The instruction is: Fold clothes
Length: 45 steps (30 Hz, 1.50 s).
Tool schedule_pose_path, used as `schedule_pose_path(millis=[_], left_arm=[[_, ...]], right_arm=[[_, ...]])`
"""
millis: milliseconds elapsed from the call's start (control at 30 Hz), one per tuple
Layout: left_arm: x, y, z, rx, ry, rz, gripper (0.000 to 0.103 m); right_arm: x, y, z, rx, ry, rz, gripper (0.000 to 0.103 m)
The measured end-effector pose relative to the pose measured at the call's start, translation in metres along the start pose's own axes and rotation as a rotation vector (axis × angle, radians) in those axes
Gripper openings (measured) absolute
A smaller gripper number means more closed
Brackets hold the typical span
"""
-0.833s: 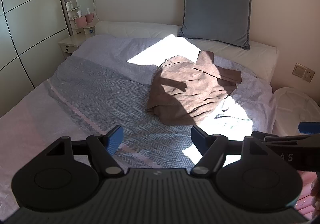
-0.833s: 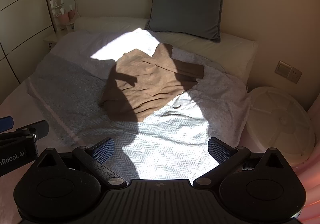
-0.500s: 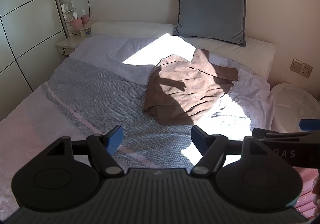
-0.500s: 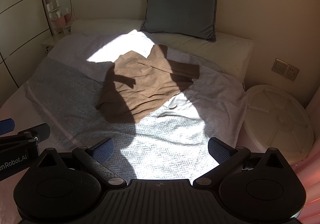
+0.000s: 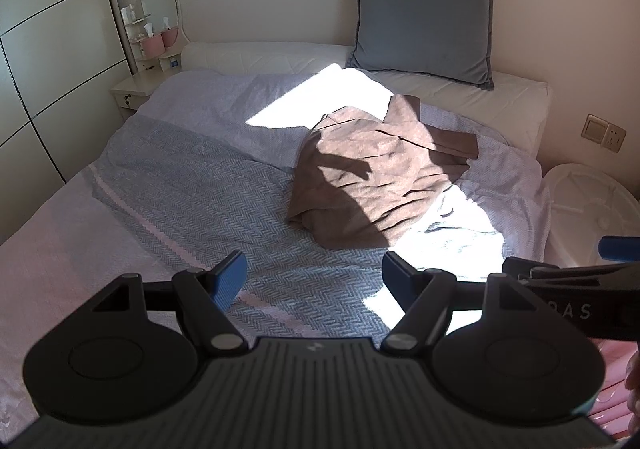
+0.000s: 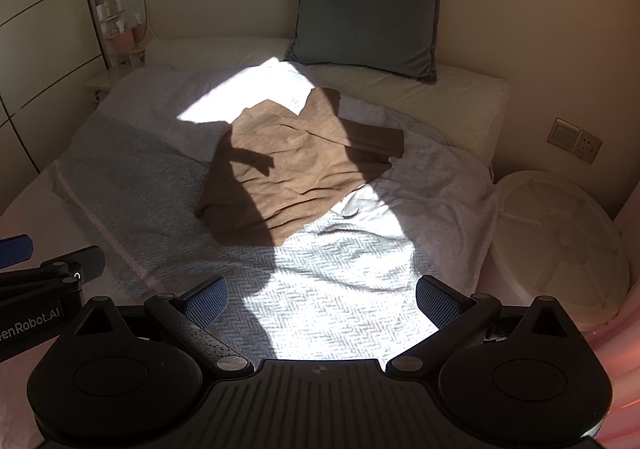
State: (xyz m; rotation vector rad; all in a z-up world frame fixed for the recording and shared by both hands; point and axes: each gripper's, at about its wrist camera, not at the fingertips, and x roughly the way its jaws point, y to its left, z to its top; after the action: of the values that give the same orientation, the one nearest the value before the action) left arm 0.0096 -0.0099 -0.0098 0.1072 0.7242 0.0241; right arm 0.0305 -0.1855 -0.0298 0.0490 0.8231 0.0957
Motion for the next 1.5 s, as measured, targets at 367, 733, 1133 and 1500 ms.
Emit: schedule_pose_path(millis=[367, 733, 1133, 1500], left_arm=[[0.007, 0.000, 0.002, -0.004, 0.008, -0.008, 0.072], [0.011, 0.001, 0.004, -0.010, 0.020, -0.007, 0.072], [0.010, 0.005, 0.001, -0.018, 0.028, -0.005, 0.072], [0.009, 0.003, 0.000, -0.035, 0.024, 0.014, 0.072]], right_arm=[[0.008, 0.004, 0.003, -0.013, 0.006, -0.009, 0.102], [0.014, 0.005, 0.006, -0.018, 0.015, -0.007, 0.102], [0.015, 0.006, 0.002, -0.024, 0.020, -0.009, 0.102], [0.015, 0.007, 0.003, -0.039, 0.010, 0.008, 0.102]])
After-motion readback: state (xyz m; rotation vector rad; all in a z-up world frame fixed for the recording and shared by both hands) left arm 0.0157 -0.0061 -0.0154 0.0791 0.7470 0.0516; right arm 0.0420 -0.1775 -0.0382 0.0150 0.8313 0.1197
